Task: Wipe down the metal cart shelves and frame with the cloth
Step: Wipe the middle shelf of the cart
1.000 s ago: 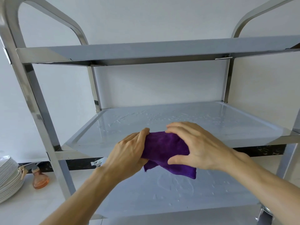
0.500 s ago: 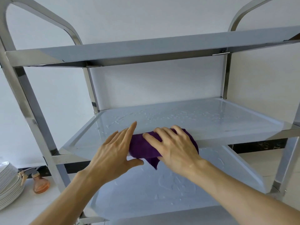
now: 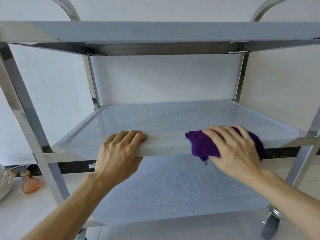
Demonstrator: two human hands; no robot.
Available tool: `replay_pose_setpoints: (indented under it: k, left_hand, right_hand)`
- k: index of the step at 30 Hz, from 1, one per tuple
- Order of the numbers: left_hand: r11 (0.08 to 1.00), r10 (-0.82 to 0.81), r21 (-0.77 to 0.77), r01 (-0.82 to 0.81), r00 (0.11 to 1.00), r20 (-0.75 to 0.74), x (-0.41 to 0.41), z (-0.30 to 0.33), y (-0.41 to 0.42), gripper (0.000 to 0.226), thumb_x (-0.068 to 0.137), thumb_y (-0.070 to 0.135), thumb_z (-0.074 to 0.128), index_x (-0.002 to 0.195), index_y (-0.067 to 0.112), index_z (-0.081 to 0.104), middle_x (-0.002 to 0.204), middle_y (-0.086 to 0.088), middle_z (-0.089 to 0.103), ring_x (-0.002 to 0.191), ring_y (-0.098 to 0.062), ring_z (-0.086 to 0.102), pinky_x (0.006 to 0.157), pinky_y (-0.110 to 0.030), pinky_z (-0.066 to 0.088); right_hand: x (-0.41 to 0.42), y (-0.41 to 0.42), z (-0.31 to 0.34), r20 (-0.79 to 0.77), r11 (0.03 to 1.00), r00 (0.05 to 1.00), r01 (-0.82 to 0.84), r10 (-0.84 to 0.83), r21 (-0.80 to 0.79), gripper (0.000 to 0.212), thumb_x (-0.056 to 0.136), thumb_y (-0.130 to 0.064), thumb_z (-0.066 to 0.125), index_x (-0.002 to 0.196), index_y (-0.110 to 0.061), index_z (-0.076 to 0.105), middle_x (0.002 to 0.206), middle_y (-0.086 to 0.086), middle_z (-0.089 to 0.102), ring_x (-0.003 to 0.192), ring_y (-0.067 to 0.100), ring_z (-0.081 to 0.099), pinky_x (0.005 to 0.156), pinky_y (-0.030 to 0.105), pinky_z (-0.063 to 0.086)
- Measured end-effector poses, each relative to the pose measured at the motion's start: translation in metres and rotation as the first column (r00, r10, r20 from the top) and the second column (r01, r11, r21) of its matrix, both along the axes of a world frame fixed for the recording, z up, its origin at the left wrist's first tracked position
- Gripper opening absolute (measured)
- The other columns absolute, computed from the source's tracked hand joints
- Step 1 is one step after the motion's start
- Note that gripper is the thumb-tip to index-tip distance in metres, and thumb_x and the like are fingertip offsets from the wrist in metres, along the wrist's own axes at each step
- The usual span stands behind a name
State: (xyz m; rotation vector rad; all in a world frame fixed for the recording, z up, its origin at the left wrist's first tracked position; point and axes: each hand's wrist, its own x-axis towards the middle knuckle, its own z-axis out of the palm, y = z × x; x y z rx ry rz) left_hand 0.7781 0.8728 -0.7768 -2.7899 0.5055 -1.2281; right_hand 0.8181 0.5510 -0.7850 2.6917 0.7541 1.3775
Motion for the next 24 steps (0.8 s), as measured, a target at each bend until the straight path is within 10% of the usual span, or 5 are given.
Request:
replay_pose_setpoints:
  k: [9,15,24]
  left_hand:
    - [0.999,0.029,0.043,-0.029,1.0,-0.01,-0.002,0.002,-0.001,0.031,0.075,0.018,0.067,0.106,0.013,0.068,0.102,0.003,0.072,0.089,-0.026,0.068,0.068,-0.036,0.05]
    - [0.993,-0.061,0.104,0.057,0.997,0.036,-0.002,0.003,0.009,0.038,0.077,0.018,0.056,0.112,0.014,0.069,0.115,0.005,0.07,0.099,-0.024,0.069,0.071,-0.034,0.054]
    - [0.991,-0.069,0.115,0.066,0.997,0.023,-0.007,0.003,0.009,0.046,0.083,0.02,0.04,0.117,0.012,0.069,0.118,0.003,0.071,0.101,-0.026,0.07,0.075,-0.038,0.056]
  right_hand:
    - [-0.013,0.122,0.004,-0.122,0.993,0.992,-0.058,0.045,-0.107,0.066,0.08,-0.032,0.075,0.138,-0.013,0.047,0.126,0.012,0.06,0.113,0.03,0.058,0.108,0.047,0.037]
    - [-0.003,0.036,0.018,-0.096,0.978,0.983,-0.168,0.157,-0.122,0.063,0.071,-0.03,0.085,0.128,-0.018,0.062,0.12,-0.001,0.067,0.107,0.021,0.066,0.086,0.037,0.052]
    - [0.002,-0.077,0.005,-0.057,1.0,0.998,0.016,-0.016,-0.001,0.068,0.06,-0.006,0.09,0.124,-0.013,0.067,0.119,0.001,0.07,0.107,0.024,0.067,0.096,0.044,0.049]
